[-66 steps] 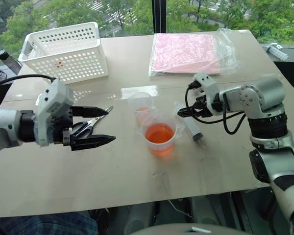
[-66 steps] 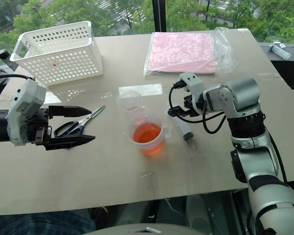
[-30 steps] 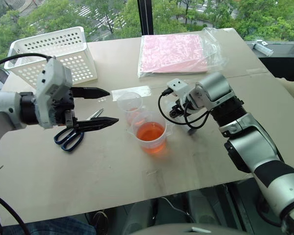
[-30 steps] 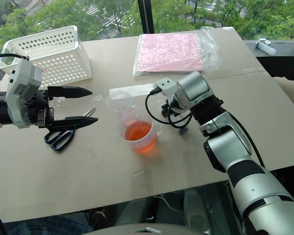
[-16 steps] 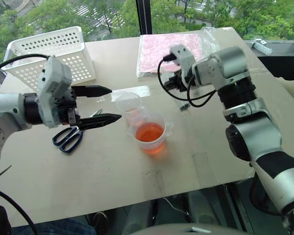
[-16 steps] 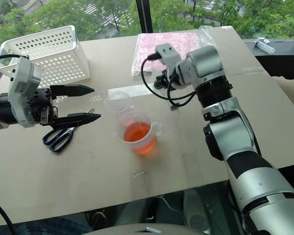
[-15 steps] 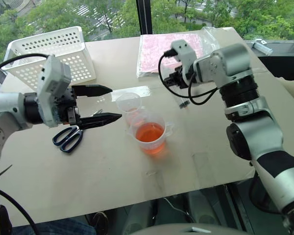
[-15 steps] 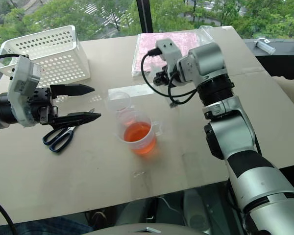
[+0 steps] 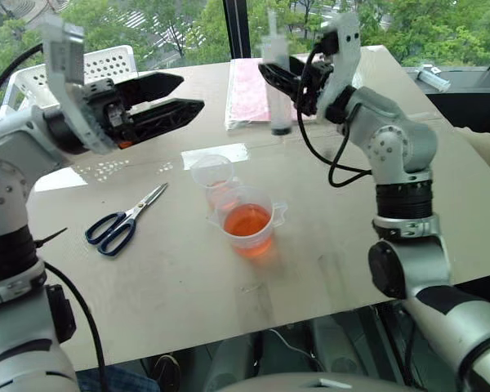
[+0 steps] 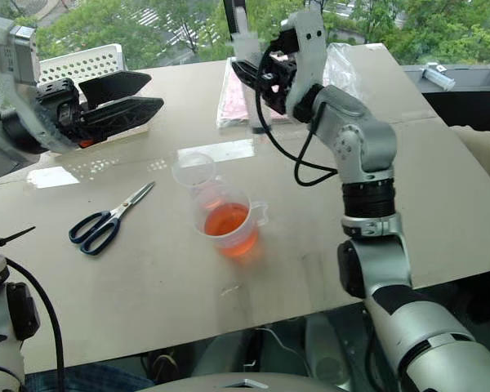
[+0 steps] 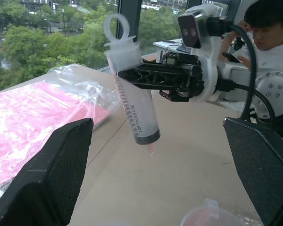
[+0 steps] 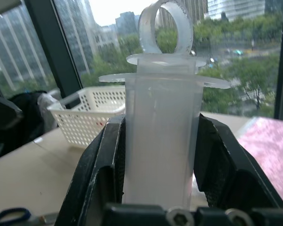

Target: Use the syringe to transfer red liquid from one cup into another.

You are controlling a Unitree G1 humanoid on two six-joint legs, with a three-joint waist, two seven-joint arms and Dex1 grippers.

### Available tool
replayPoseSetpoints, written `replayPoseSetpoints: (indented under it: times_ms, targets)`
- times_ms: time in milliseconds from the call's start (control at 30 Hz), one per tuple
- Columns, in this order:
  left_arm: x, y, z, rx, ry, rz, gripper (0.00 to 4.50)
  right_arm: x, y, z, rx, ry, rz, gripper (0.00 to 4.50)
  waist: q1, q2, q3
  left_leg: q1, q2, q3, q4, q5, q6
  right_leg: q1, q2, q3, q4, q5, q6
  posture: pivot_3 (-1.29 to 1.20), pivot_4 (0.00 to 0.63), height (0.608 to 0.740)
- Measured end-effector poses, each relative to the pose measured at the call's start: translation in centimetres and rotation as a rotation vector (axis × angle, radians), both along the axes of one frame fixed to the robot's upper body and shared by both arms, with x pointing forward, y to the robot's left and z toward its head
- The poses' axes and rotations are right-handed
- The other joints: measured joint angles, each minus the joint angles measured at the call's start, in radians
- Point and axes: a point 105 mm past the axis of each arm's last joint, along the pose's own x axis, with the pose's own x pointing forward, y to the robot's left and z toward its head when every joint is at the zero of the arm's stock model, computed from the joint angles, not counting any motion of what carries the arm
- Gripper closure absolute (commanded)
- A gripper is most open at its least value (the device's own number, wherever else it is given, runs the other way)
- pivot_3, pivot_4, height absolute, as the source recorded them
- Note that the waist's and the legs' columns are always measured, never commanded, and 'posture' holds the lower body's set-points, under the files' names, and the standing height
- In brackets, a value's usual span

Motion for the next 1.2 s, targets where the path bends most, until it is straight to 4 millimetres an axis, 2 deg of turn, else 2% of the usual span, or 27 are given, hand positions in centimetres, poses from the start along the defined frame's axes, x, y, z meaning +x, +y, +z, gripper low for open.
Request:
replayPoseSetpoints:
  times_ms: [67,133,267,333,400,467,567,700,933,1200]
  targets:
    - [0.4,0.2,0.5,-0.029,0.0,0.008,0.0,-1.1,0.7,1.1,0.033,-0.079,0.031,2.96,0.002,0.0,0.0,0.0,0.0,0.0,0.002,0.0,0.0,0.0,0.0,0.0,0.002,0.0,0.0,0.0,0.15,0.74]
    - [0.8,0.5,1.0,-0.059,-0.001,0.01,0.0,-1.6,1.3,1.3,0.045,-0.131,0.042,2.96,0.006,0.0,0.0,0.0,-0.001,0.0,0.004,0.0,0.0,0.001,0.0,0.0,0.004,0.0,0.0,0.0,0.15,0.74]
    - [1.6,1.9,1.0,-0.073,0.005,0.04,0.0,-2.7,3.4,-0.3,-0.009,-0.18,0.116,2.96,0.006,0.0,0.0,0.001,-0.001,0.0,0.005,0.0,0.0,0.0,0.0,0.0,0.005,0.0,0.0,0.0,0.15,0.74]
    - [1.6,2.1,1.0,-0.067,0.007,0.036,0.0,-3.2,3.8,-0.5,-0.009,-0.181,0.167,2.96,0.006,0.0,0.0,0.0,-0.001,0.0,0.005,0.0,0.0,0.0,0.0,0.0,0.005,0.0,0.0,0.0,0.15,0.74]
    - [1.1,2.1,1.3,-0.046,-0.014,0.005,0.0,-5.0,3.6,-0.6,0.022,-0.174,0.3,2.96,0.009,0.0,0.0,0.0,-0.001,-0.001,0.005,0.0,0.0,0.0,0.0,-0.001,0.005,0.0,0.0,0.0,0.15,0.74]
    - [0.7,2.1,1.6,-0.036,-0.028,-0.018,0.0,-6.0,3.4,-0.7,0.036,-0.174,0.371,2.96,0.01,0.0,0.0,0.0,-0.001,-0.002,0.005,0.0,0.0,0.001,0.0,-0.002,0.004,0.0,0.0,0.0,0.15,0.74]
    - [-0.3,1.6,2.0,-0.033,-0.048,-0.1,0.0,-8.3,2.2,-1.3,0.05,-0.155,0.53,2.96,0.013,0.0,0.0,0.0,-0.001,-0.003,0.005,0.0,0.0,0.001,-0.001,-0.003,0.004,0.0,0.0,0.0,0.15,0.74]
    - [-0.9,1.0,2.2,-0.041,-0.051,-0.167,0.0,-9.3,1.9,-1.6,0.05,-0.146,0.583,2.96,0.01,0.0,0.0,0.001,0.0,-0.002,0.005,0.0,-0.001,0.001,0.0,-0.003,0.005,0.0,0.0,0.0,0.15,0.74]
    - [-2.0,-0.6,3.0,-0.054,-0.065,-0.315,0.0,-9.6,3.0,-4.7,0.01,-0.093,0.586,2.96,0.012,0.0,0.0,0.0,-0.001,-0.002,0.006,0.0,-0.001,0.001,0.0,-0.003,0.005,0.0,0.0,0.0,0.15,0.74]
    - [-1.9,-2.6,2.2,-0.017,-0.022,-0.406,0.0,-9.5,3.0,-5.4,-0.006,-0.116,0.556,2.96,0.012,0.0,0.0,0.0,-0.001,-0.002,0.006,0.0,-0.001,0.001,0.0,-0.002,0.005,0.0,0.0,0.0,0.15,0.74]
